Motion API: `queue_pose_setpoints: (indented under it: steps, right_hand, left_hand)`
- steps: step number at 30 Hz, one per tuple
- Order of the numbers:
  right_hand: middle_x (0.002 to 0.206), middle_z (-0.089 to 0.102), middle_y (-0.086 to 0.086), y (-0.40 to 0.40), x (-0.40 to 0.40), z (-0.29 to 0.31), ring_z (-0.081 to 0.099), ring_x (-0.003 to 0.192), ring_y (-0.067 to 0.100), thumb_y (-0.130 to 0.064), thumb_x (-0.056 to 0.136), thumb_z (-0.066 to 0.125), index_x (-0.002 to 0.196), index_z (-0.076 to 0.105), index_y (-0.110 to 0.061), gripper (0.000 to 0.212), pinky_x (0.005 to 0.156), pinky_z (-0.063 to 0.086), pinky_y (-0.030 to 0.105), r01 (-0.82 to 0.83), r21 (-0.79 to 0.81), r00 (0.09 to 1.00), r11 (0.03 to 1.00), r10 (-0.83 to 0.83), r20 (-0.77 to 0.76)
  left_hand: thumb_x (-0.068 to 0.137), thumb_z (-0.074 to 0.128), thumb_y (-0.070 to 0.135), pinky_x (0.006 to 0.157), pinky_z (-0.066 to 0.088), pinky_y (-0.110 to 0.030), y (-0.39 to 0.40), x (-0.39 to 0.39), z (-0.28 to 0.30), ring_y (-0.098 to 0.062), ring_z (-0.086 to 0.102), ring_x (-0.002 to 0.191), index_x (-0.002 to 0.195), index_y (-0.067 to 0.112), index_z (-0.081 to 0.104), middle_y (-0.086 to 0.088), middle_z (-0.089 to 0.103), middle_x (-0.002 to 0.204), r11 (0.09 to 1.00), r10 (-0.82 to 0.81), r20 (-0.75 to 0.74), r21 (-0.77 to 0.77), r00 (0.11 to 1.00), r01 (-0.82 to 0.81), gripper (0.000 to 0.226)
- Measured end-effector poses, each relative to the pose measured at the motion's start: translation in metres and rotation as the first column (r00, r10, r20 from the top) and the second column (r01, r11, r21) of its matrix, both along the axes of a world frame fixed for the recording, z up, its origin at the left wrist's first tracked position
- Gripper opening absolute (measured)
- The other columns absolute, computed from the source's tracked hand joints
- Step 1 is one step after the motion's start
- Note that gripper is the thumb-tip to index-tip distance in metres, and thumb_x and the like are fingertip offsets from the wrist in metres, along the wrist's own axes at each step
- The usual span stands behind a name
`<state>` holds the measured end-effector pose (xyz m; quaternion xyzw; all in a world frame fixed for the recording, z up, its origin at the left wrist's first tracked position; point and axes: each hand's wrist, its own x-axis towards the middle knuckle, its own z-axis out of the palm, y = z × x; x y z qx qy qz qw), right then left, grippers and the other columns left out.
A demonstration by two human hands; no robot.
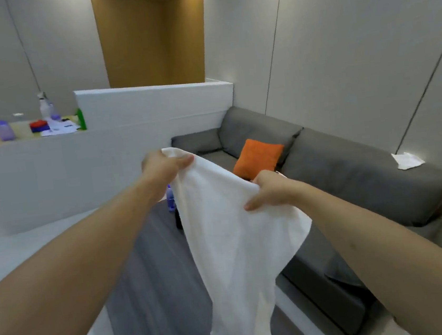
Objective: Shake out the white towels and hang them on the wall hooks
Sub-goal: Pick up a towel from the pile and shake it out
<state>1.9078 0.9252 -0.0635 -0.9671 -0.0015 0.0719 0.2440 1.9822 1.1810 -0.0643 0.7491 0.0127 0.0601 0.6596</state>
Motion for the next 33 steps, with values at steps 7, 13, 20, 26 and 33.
queue_pose_setpoints:
  steps: [7, 13, 20, 26, 33]
  right_hand:
    - [0.074, 0.065, 0.007, 0.077, 0.163, 0.032, 0.062, 0.075, 0.027, -0.037, 0.082, 0.074, 0.066, 0.061, -0.013, 0.032, 0.057, 0.039, 0.031, 0.045, -0.156, 0.947, 0.987, 0.008, 0.321]
    - [0.072, 0.057, -0.001, 0.112, 0.232, 0.077, 0.058, 0.075, 0.025, -0.037, 0.089, 0.069, 0.081, 0.066, -0.024, 0.016, 0.062, 0.04, 0.03, 0.042, -0.11, 0.847, 0.993, 0.024, 0.531]
    - [0.081, 0.063, 0.011, 0.101, 0.245, 0.026, 0.06, 0.082, 0.034, -0.022, 0.094, 0.059, 0.086, 0.075, -0.015, 0.019, 0.063, 0.039, 0.032, -0.004, -0.108, 0.849, 0.994, 0.06, 0.524]
    - [0.096, 0.06, 0.011, 0.081, 0.211, -0.084, 0.058, 0.085, 0.033, -0.018, 0.09, 0.062, 0.095, 0.075, -0.014, 0.014, 0.067, 0.044, 0.034, -0.144, -0.049, 0.877, 0.988, 0.151, 0.456]
    - [0.074, 0.063, -0.001, 0.027, 0.122, -0.222, 0.061, 0.074, 0.025, -0.008, 0.082, 0.057, 0.084, 0.07, -0.027, 0.023, 0.057, 0.039, 0.028, -0.281, -0.031, 0.952, 0.959, 0.283, 0.121]
  left_hand:
    - [0.073, 0.083, 0.045, 0.072, 0.048, -0.025, 0.099, 0.106, 0.032, -0.009, 0.063, 0.079, 0.068, 0.031, 0.071, 0.012, 0.069, 0.079, 0.88, 0.266, 0.163, 0.362, 0.95, -0.308, 0.018]
    - [0.078, 0.077, 0.041, 0.075, 0.048, -0.028, 0.15, 0.15, 0.084, -0.016, 0.064, 0.086, 0.085, 0.025, 0.076, 0.005, 0.072, 0.083, 0.752, 0.417, 0.395, 0.356, 0.819, -0.555, 0.018]
    - [0.079, 0.076, 0.041, 0.067, 0.041, -0.02, 0.148, 0.128, 0.046, -0.009, 0.059, 0.077, 0.083, 0.028, 0.076, 0.013, 0.066, 0.075, 0.694, 0.445, 0.417, 0.398, 0.792, -0.6, 0.014]
    - [0.078, 0.076, 0.042, 0.061, 0.038, -0.013, 0.132, 0.056, -0.063, 0.003, 0.06, 0.071, 0.068, 0.035, 0.07, 0.022, 0.066, 0.069, 0.678, 0.521, 0.225, 0.478, 0.824, -0.559, 0.013]
    - [0.084, 0.073, 0.036, 0.056, 0.034, -0.015, 0.077, -0.076, -0.206, 0.002, 0.053, 0.07, 0.08, 0.032, 0.073, 0.021, 0.063, 0.073, 0.605, 0.594, -0.064, 0.693, 0.802, -0.392, 0.006]
